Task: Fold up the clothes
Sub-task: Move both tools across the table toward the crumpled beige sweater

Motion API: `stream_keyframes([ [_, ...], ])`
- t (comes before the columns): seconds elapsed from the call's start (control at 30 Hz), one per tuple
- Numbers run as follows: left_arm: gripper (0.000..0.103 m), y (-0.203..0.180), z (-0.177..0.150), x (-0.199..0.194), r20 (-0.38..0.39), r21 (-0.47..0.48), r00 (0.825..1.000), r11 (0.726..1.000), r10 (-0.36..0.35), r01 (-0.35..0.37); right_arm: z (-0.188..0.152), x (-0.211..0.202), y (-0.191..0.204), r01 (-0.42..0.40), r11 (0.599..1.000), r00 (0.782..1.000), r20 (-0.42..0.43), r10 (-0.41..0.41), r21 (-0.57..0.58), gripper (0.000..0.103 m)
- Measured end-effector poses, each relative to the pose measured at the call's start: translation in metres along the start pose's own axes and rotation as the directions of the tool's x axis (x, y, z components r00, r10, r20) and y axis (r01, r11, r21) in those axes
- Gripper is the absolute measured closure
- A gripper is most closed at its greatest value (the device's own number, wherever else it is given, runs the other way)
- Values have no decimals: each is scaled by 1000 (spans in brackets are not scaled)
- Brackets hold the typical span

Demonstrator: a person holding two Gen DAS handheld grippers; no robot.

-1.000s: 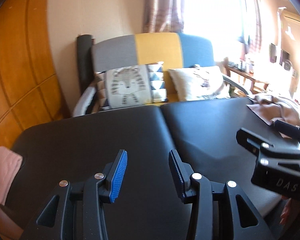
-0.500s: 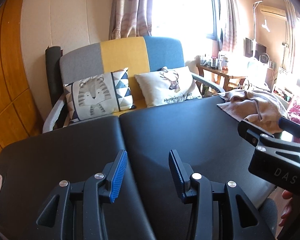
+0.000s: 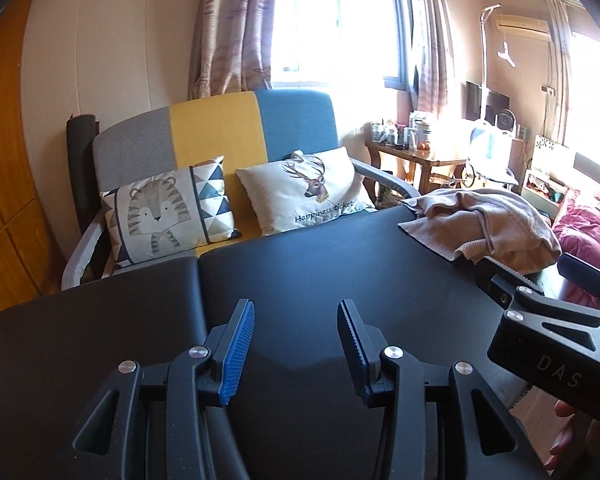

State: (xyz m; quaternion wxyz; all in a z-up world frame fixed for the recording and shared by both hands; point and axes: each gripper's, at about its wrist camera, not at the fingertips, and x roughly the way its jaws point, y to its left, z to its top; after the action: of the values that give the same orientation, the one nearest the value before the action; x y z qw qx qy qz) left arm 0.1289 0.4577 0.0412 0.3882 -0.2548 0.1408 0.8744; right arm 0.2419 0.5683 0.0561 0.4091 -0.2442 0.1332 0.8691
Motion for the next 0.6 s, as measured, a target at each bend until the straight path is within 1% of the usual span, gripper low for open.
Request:
stream_keyframes([
  [0.17,59,-17,-1,2,-4,24,999,999,-33,33,-1,3,-19,37,999,999,-2,-37,24,0],
  [0.33,59,-28,0,2,-1,43,999,998,-51,51,-4,5,-31,61,997,998,-10,-60,47,0],
  [0.6,59,-40,3,6,-11,71,999,997,-42,43,-9,11,-38,67,996,998,-25,-66,64,0],
])
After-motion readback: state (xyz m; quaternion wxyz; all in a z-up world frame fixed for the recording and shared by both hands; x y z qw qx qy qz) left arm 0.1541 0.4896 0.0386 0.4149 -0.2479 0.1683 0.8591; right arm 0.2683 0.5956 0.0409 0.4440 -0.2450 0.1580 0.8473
